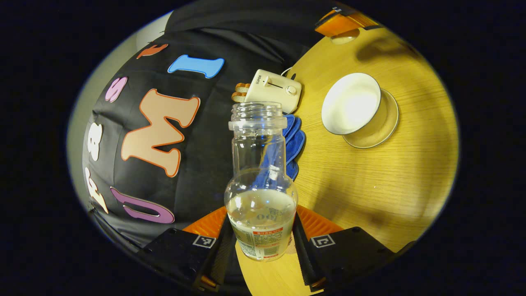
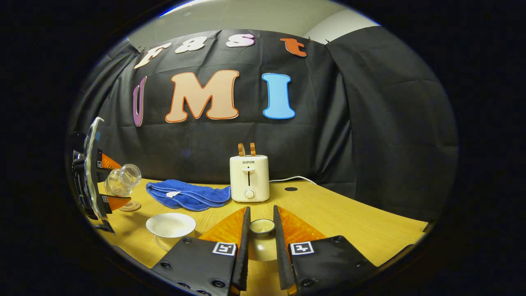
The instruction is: Open the teacup lid with one hand, grasp the water bottle and pour water into the teacup with the other hand; after pouring, place the water bottle on the coaster and then close the teacup lid.
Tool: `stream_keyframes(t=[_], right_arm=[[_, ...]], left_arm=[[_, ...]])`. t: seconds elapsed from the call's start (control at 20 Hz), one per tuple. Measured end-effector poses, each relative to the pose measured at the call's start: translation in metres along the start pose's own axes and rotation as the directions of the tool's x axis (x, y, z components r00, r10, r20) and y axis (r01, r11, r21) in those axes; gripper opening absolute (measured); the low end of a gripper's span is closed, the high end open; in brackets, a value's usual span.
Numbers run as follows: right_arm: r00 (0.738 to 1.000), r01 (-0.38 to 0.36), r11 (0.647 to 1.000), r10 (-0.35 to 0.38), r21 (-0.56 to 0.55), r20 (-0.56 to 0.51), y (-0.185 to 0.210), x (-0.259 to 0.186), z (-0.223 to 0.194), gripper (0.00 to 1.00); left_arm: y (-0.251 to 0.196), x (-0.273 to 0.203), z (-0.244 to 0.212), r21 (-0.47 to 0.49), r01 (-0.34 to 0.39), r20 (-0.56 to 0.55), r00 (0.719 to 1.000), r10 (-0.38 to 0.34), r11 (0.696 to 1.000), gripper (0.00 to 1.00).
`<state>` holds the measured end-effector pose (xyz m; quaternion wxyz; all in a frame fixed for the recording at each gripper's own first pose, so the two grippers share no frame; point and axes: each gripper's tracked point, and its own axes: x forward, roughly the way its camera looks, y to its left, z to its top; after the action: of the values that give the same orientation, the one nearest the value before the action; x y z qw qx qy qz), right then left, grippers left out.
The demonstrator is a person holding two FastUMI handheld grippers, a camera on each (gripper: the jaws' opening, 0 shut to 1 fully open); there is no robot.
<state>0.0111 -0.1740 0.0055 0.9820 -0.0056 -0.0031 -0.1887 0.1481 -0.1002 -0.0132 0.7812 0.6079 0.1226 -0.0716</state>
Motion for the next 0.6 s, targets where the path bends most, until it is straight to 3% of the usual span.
stream_keyframes(t=[0.3,0.6], right_arm=[[1.0,0.003,1.0,-0.003,0.0,-0.001,-0.003,0.001,0.0,0.33],[1.0,0.005,1.0,-0.005,0.001,-0.003,-0.005,0.0,-0.001,0.34]], left_arm=[[-0.003,0.011,0.009,0.134,0.021,-0.004,1.0,-0.021,0.991,0.67],[0.007,0.011,0.015,0.272,0.001,-0.012,1.0,0.003,0.962,0.69]])
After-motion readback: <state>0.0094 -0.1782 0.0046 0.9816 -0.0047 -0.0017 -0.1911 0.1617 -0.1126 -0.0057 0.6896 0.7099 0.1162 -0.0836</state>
